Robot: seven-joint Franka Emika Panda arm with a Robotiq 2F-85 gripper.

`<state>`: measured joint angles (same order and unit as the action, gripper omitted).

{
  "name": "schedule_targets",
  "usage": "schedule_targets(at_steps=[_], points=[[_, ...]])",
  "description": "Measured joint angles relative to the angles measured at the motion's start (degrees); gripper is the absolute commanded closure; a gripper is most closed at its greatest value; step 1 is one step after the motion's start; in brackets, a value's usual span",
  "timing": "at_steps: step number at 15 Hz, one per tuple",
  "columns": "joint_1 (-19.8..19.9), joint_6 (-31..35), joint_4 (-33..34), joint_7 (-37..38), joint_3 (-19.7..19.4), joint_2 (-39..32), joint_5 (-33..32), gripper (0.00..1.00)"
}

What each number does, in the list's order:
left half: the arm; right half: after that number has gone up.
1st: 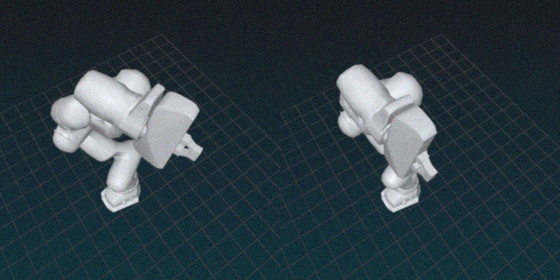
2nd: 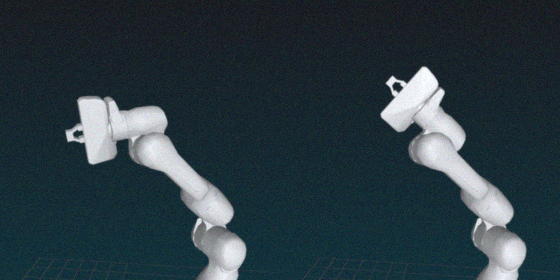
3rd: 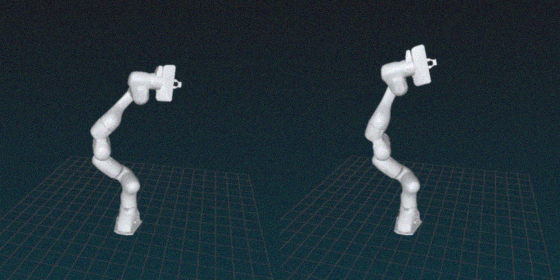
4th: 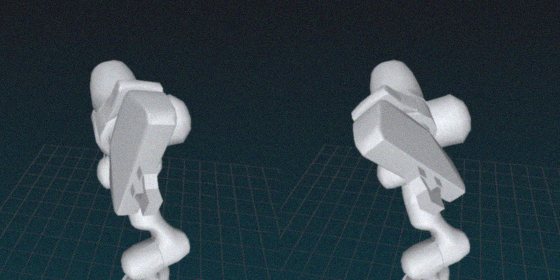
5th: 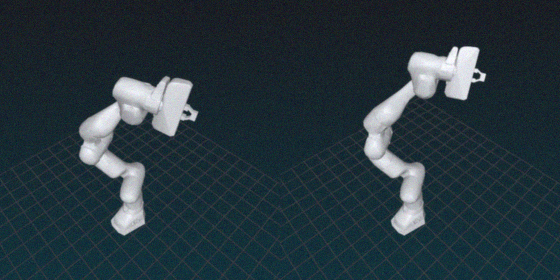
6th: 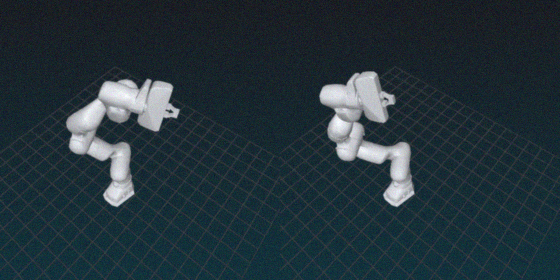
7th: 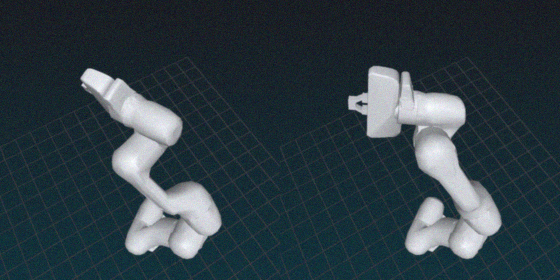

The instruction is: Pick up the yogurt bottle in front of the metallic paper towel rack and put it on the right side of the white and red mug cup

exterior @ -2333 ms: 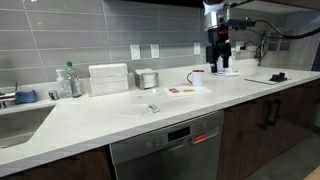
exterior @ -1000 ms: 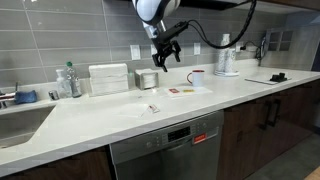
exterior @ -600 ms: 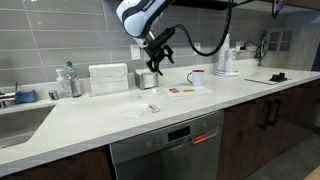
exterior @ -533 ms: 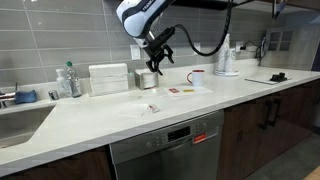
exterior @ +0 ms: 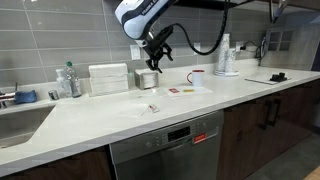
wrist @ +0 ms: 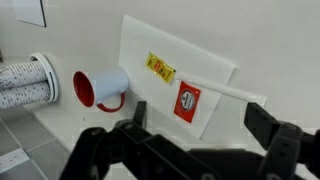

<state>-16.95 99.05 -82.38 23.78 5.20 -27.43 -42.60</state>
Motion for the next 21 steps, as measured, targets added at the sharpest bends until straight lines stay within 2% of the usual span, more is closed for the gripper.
schedule_targets(at_steps=[7, 16, 21], points=[[-4.80, -0.66, 14.39, 0.32, -2.84, -14.02, -6.75, 0.00], [-7.57, -1.86, 36.15, 0.57, -6.99, -31.92, -7.15, 0.00], [-8.19, -2.15, 44.09, 0.57, -9.50, -38.33, -7.09, 0.00]])
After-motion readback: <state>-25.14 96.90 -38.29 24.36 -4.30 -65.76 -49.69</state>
